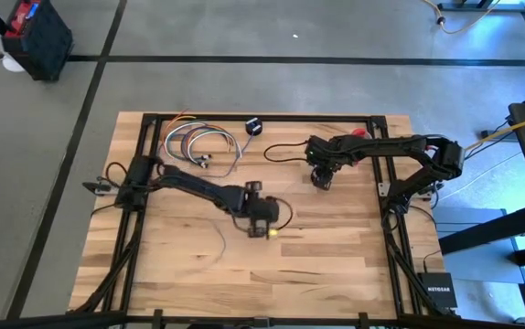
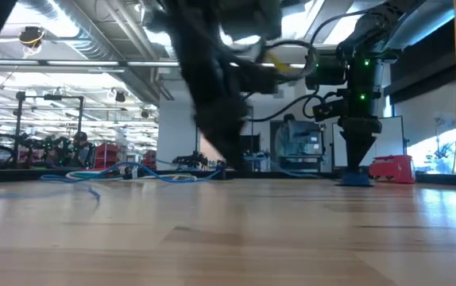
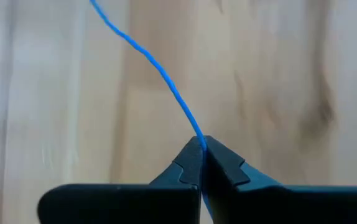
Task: Coil cords
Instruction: Uncoil the blue wire from the black spool
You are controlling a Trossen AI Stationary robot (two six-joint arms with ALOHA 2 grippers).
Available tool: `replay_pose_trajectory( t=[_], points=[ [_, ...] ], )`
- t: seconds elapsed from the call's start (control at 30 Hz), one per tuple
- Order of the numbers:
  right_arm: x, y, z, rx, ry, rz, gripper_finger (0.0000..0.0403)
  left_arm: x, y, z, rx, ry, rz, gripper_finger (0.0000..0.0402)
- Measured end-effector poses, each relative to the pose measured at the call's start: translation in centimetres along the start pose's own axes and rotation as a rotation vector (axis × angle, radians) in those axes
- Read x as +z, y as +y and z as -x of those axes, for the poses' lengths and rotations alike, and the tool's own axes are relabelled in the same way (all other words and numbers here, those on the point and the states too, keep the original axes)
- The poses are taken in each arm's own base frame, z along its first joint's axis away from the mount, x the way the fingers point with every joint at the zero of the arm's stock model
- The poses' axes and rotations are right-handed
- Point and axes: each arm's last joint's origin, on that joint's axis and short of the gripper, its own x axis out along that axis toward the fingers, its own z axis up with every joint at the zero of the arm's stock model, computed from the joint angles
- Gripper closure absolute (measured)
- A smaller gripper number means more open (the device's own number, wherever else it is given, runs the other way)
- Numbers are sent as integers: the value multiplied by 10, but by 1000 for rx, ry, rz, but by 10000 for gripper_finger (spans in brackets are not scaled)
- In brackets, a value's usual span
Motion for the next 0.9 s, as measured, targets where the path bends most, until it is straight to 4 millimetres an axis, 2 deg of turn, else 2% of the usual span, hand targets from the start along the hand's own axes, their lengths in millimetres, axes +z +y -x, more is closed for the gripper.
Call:
replay_pose_trajectory(
  t=[0.17,0.37,0.73,0.9],
  points=[
    [0,0,0,0,-1,-16,251,-29,-21,27,11,116,-79,401],
    [0,0,1,4,2,-25,251,-88,-36,56,27,190,-21,401],
    [0,0,1,5,-2,-26,251,-205,-39,114,42,222,235,401],
    [0,0,1,5,1,-26,251,-246,-36,132,43,310,362,401]
  ],
)
